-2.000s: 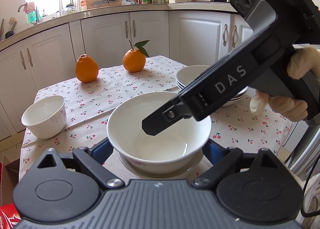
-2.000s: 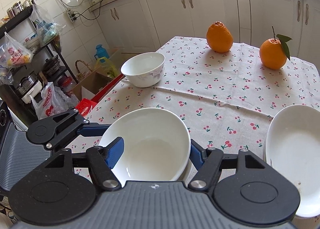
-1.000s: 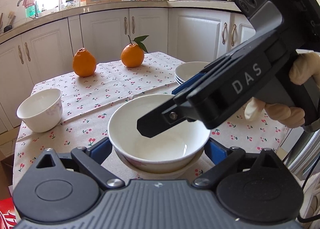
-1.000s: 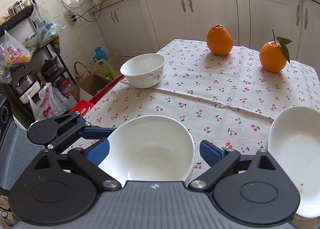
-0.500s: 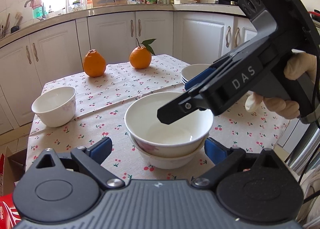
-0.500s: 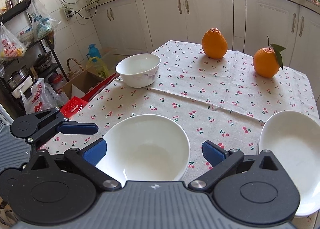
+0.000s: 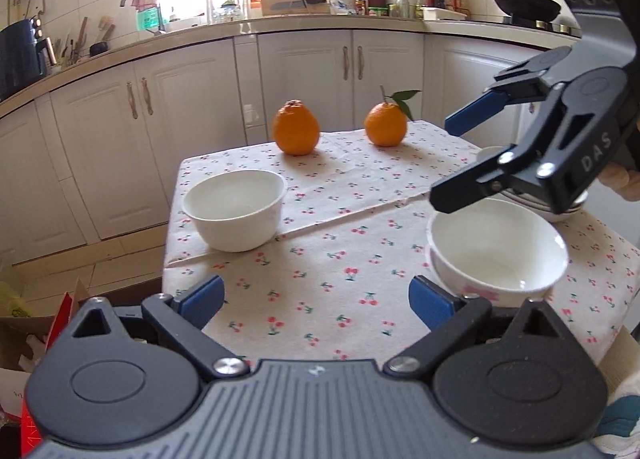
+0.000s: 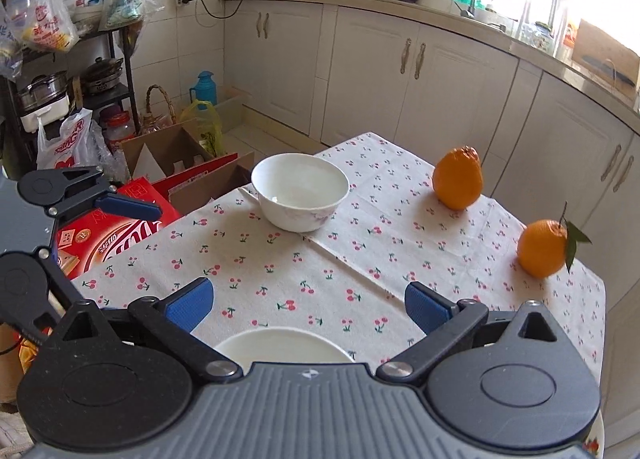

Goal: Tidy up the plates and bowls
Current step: 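Lower the bowl into the other white bowl and open the right gripper, then grasp the rim of the two nested bowls with the left gripper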

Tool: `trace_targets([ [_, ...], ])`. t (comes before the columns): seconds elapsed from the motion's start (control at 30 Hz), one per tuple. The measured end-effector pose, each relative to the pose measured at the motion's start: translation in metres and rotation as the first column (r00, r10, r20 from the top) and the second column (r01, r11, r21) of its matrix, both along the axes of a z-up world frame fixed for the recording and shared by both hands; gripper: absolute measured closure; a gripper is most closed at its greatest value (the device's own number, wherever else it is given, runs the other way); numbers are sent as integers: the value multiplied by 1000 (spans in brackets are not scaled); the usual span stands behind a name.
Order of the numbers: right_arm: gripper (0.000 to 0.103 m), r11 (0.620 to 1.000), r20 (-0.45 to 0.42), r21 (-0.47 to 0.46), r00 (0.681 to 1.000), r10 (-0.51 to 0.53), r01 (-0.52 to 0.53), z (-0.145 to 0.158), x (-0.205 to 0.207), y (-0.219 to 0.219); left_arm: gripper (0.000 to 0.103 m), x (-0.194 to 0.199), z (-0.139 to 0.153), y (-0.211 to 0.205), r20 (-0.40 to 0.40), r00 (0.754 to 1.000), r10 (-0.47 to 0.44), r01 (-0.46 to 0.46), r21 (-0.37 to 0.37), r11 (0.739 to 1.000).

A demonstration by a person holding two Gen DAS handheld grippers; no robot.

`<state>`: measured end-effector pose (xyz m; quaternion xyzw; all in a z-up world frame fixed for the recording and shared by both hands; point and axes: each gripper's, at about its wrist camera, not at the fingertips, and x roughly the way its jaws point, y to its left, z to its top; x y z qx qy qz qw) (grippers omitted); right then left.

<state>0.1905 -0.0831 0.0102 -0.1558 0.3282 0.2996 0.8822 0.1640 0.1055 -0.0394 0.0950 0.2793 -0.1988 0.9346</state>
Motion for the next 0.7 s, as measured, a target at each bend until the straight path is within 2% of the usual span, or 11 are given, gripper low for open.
trace_targets([
  [0.33,0,995,-7,-27,995,97,-98,-2,55,33,5,94,-2,39,-85,991,99,-103,-52,993],
  [0.53,0,988,-48,-33,987,151,-153,-16,85,44,6,139,-10,39,-121,989,90,-98,-64,993],
  [0.7,0,983,-78,-45,981,175,-179,-30,109,51,8,164,-15,41,-159,986,56,-74,-108,991],
])
